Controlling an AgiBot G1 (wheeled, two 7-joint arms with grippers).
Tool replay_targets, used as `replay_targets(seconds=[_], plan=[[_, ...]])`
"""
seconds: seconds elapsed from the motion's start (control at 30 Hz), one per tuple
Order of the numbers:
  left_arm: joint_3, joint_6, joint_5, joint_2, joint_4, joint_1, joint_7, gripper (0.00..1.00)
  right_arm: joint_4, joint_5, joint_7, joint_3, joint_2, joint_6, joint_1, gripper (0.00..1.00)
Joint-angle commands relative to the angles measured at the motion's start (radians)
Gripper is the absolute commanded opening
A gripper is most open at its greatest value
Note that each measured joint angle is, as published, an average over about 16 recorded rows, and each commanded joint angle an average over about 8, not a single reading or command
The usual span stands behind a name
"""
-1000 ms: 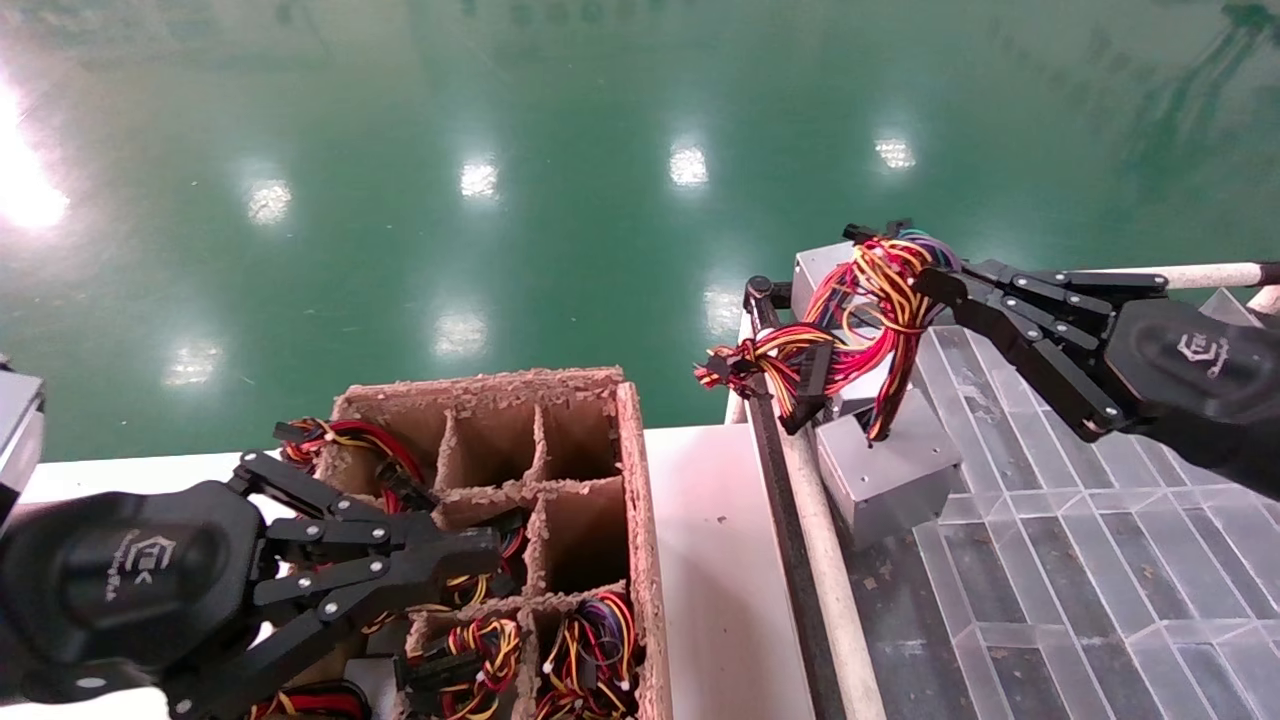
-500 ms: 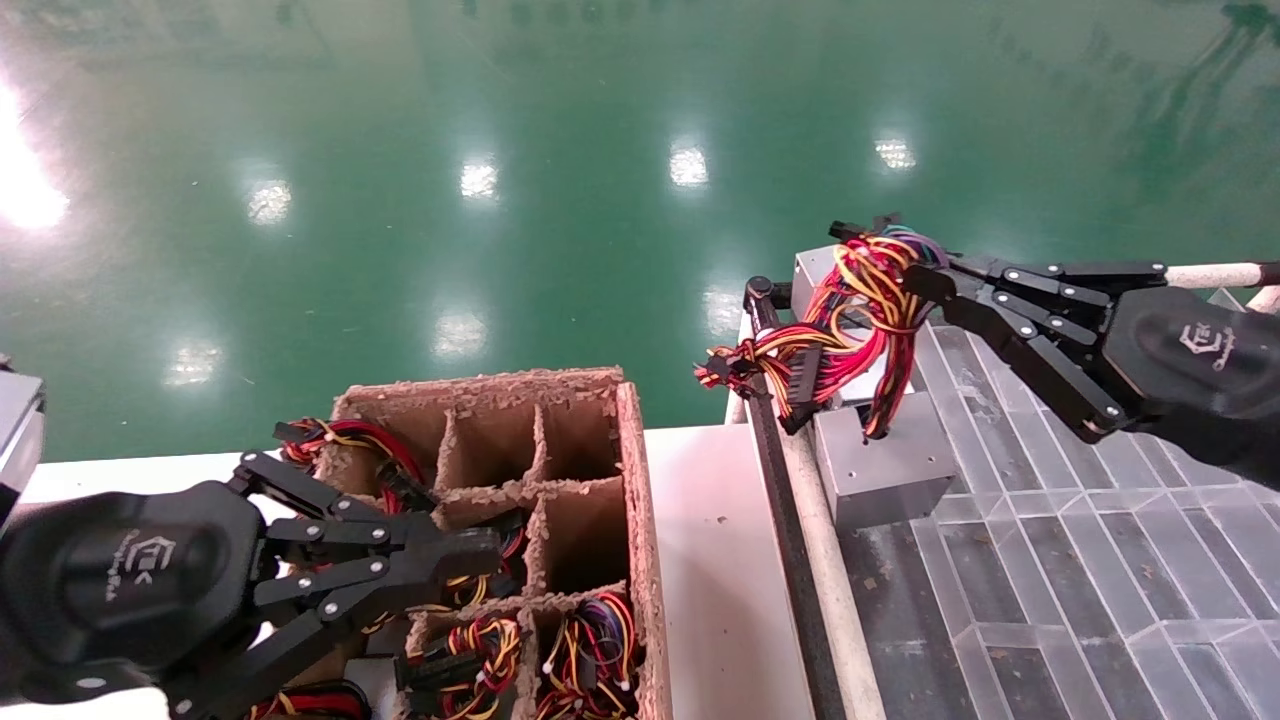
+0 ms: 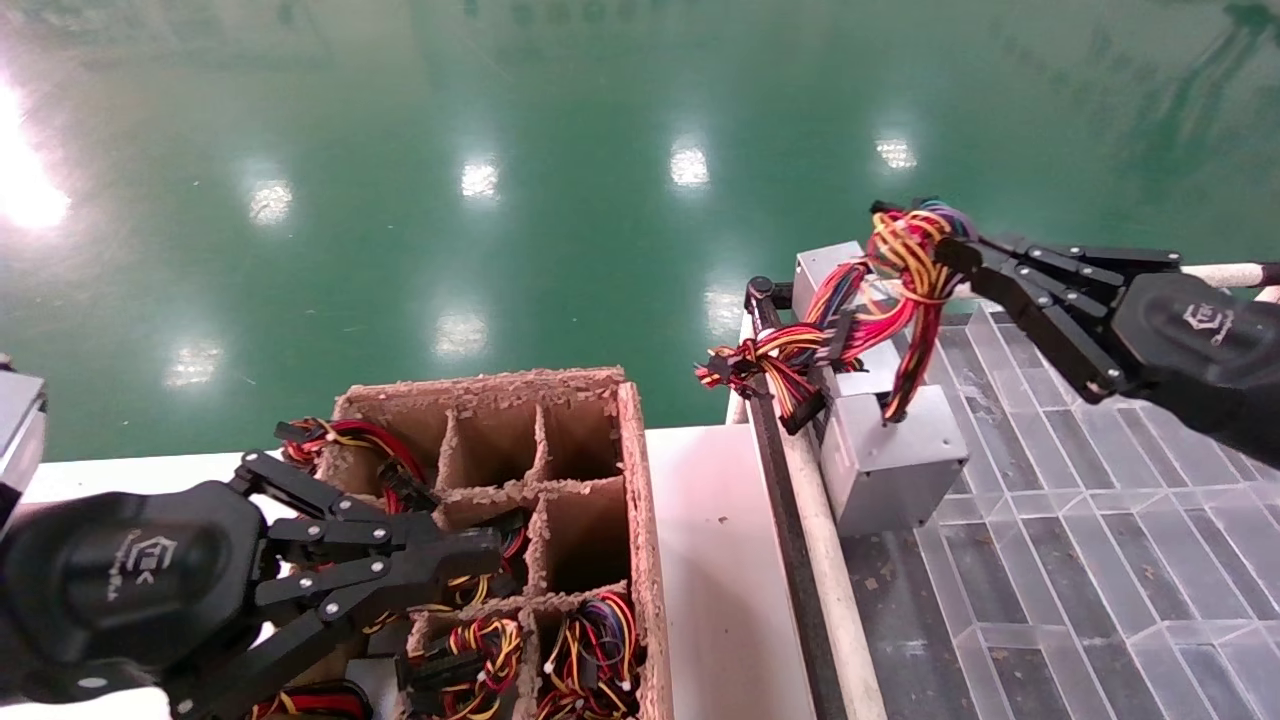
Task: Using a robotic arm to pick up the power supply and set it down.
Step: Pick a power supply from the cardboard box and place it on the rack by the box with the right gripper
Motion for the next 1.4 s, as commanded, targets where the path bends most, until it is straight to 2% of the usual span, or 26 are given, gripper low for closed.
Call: replay_targets(seconds=[0.03, 0.37, 0.4, 0.43, 0.63, 0.67, 0.7, 1.03, 1.4], plan=[[0.000, 0.000, 0.000, 0.000, 0.000, 0.000, 0.000, 0.00, -0.027, -0.002, -0.005, 0.000, -0.011, 0.001, 0.002, 0.00], [0.000, 0.000, 0.000, 0.000, 0.000, 0.000, 0.000, 0.00, -0.212, 0.004, -0.035, -0.005, -0.111, -0.037, 0.006, 0.00], [0.000, 0.000, 0.000, 0.000, 0.000, 0.000, 0.000, 0.00, -0.229, 0.001, -0.035, -0.007, -0.120, -0.043, 0.010, 0.04], [0.000, 0.000, 0.000, 0.000, 0.000, 0.000, 0.000, 0.00, -0.245, -0.002, -0.033, -0.010, -0.129, -0.049, 0.015, 0.14], [0.000, 0.000, 0.000, 0.000, 0.000, 0.000, 0.000, 0.00, -0.330, -0.039, -0.018, -0.032, -0.166, -0.087, 0.053, 0.89], [0.000, 0.000, 0.000, 0.000, 0.000, 0.000, 0.000, 0.00, -0.341, -0.045, -0.016, -0.035, -0.170, -0.093, 0.060, 0.97], [0.000, 0.000, 0.000, 0.000, 0.000, 0.000, 0.000, 0.00, -0.351, -0.050, -0.015, -0.038, -0.174, -0.099, 0.066, 1.00], [0.000, 0.000, 0.000, 0.000, 0.000, 0.000, 0.000, 0.00, -0.409, -0.090, -0.009, -0.054, -0.194, -0.140, 0.123, 1.00], [0.000, 0.000, 0.000, 0.000, 0.000, 0.000, 0.000, 0.00, -0.464, -0.089, -0.005, -0.054, -0.205, -0.156, 0.134, 1.00]])
